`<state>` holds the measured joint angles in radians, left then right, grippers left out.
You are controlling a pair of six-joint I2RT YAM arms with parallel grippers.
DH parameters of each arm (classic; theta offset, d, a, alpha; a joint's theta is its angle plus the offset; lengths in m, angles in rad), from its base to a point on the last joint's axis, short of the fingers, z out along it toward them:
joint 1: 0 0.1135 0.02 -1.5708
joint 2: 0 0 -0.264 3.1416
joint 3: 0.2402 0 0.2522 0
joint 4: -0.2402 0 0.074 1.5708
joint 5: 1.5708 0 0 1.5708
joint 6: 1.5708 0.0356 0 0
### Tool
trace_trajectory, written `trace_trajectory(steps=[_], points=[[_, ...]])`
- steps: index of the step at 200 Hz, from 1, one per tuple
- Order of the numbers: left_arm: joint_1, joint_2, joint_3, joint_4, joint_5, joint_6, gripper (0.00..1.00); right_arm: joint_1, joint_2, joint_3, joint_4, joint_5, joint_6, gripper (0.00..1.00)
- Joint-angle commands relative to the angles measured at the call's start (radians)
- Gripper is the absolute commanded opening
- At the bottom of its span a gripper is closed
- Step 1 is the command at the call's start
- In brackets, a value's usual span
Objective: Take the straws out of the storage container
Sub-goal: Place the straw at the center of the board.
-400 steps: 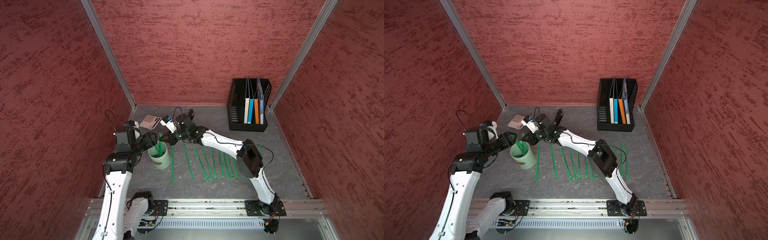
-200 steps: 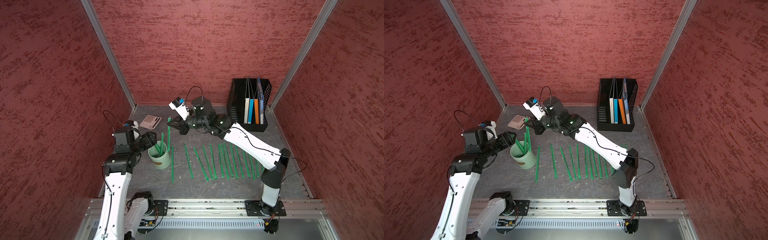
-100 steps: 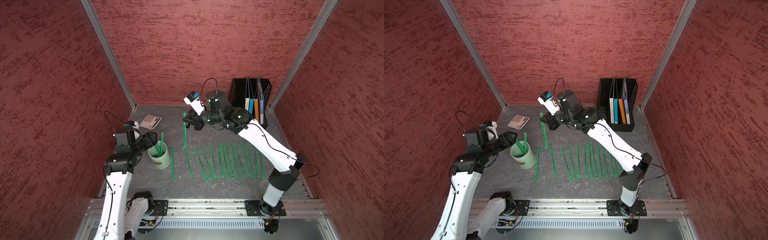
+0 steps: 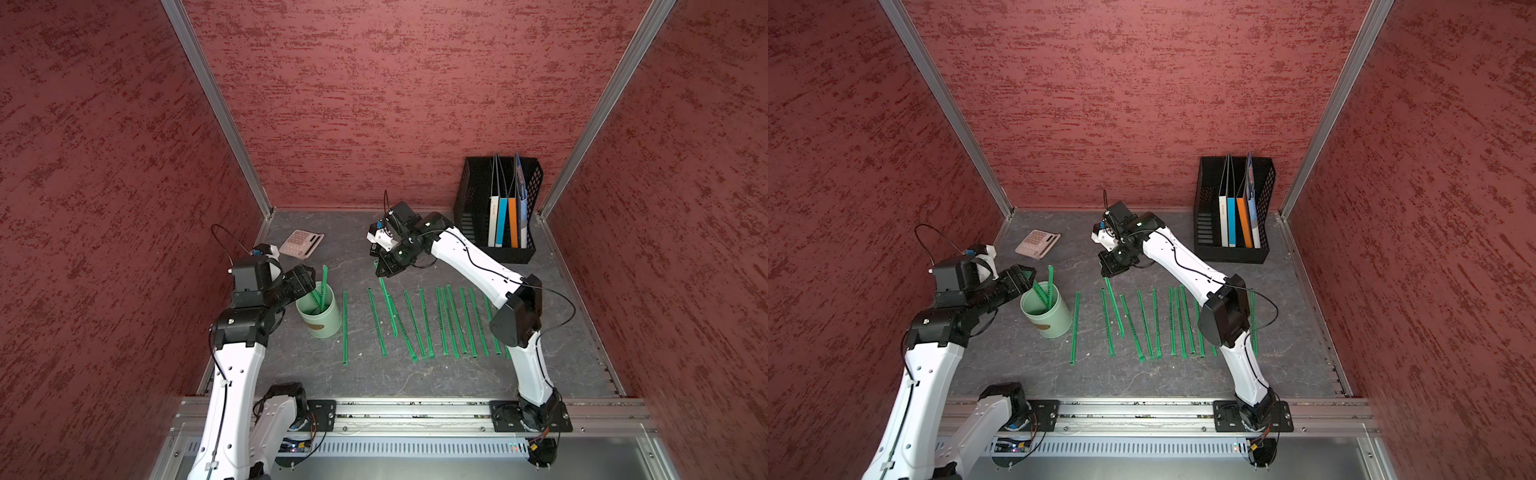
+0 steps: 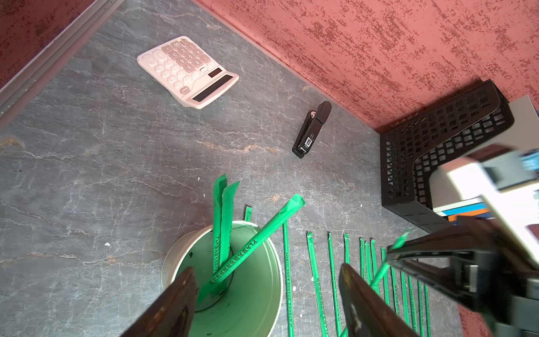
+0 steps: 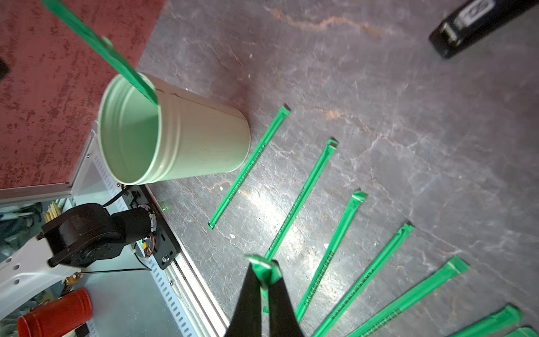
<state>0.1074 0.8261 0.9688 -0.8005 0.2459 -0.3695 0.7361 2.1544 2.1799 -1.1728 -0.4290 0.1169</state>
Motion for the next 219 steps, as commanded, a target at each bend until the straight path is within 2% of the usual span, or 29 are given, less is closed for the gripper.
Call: trace_trajectory(steps=[1, 80, 219], points=[[0.008, -0.001, -0.007, 0.004, 0.010, 0.004, 0.77, 0.002, 0.019, -0.052, 0.000, 0.000, 0.052, 0.00], [0.009, -0.001, -0.021, 0.009, 0.018, 0.000, 0.76, 0.002, 0.063, -0.275, 0.209, -0.051, 0.225, 0.00], [0.008, -0.009, -0.013, -0.009, 0.011, 0.009, 0.76, -0.024, 0.193, -0.221, 0.221, -0.045, 0.268, 0.02]])
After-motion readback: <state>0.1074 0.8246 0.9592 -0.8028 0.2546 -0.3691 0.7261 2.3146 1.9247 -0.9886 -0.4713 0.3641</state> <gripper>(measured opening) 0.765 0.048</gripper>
